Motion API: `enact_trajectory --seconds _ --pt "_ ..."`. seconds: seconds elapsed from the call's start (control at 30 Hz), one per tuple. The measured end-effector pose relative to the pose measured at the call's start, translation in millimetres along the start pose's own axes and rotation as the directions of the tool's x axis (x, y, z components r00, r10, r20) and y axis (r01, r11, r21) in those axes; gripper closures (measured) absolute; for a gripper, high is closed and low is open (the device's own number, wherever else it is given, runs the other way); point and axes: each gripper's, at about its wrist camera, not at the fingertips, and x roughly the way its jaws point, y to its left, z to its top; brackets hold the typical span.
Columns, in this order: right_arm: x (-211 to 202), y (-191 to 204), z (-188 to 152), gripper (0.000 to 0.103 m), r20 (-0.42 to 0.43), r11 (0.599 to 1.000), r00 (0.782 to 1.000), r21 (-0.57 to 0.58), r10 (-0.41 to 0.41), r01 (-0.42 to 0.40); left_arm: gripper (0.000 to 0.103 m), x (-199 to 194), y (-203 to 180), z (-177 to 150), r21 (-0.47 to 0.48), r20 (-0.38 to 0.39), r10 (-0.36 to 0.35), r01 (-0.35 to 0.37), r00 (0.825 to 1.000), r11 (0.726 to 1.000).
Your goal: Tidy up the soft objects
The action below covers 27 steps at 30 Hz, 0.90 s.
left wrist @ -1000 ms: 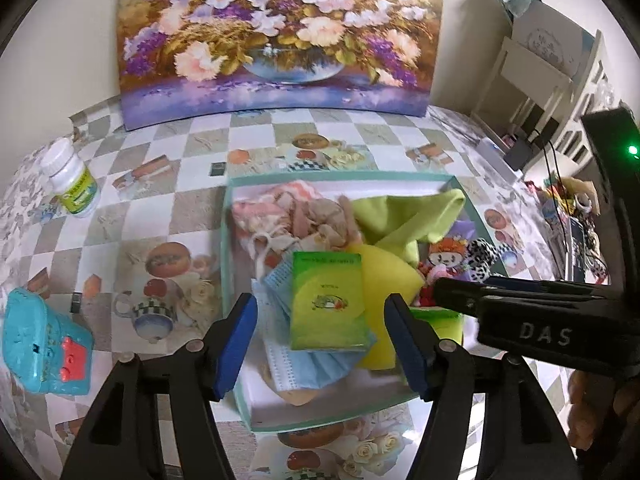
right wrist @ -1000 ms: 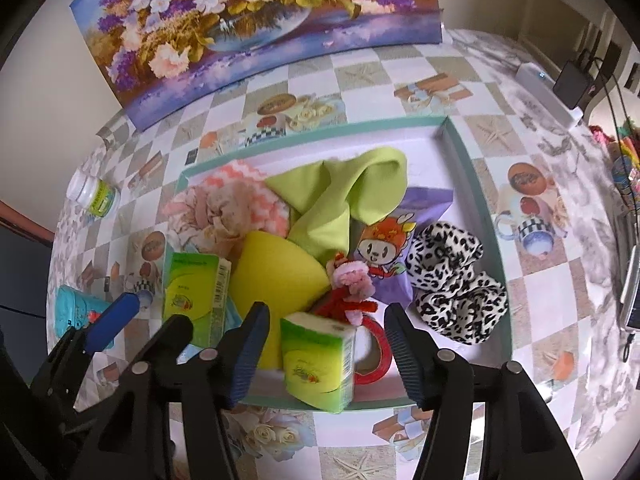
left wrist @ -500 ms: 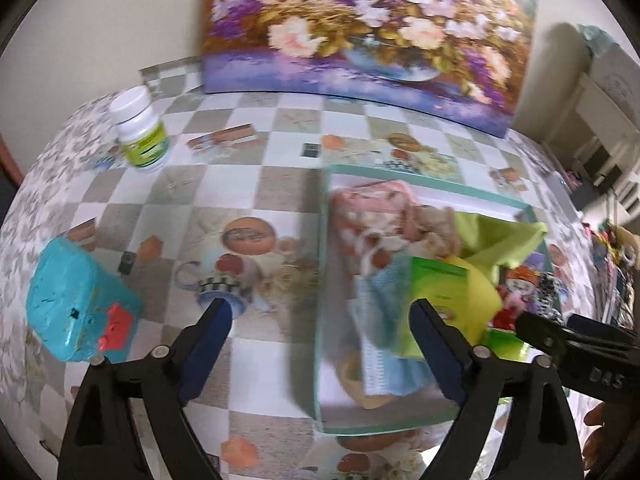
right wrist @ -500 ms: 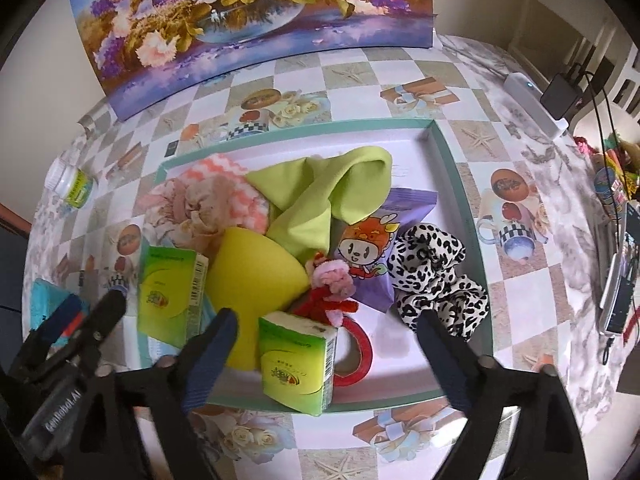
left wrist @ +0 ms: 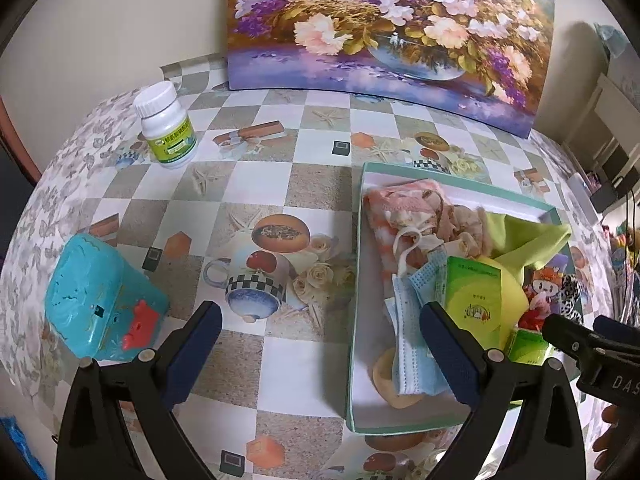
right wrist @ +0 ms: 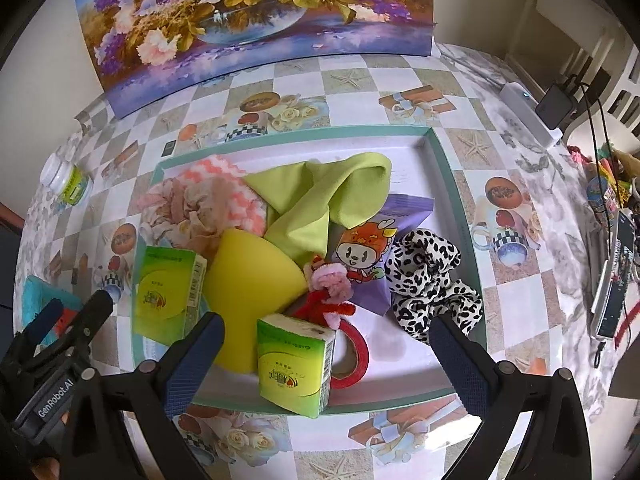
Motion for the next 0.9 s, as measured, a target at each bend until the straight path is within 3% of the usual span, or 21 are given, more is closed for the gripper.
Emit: enact_trajectory --seconds 0.17,0.5,0.9 --pt "-10 9 -7 0.000 0.018 1.000 1.000 -0.018 -0.010 0.010 0.004 -8 6 -6 -0.009 0.008 -0.006 0.006 1.000 1.000" --pt "-27 24 -42 0.000 0.057 0.998 0.998 -0.057 -0.001 0.004 0.004 -29 33 -22 -0.073 0.000 0.075 -0.075 0.997 0.995" --pt "-41 23 -72 0.000 0.090 0.999 0.996 -0.041 -0.004 0.008 0.004 -43 36 -52 -0.041 -0.036 0.111 -0.113 0.993 0.993"
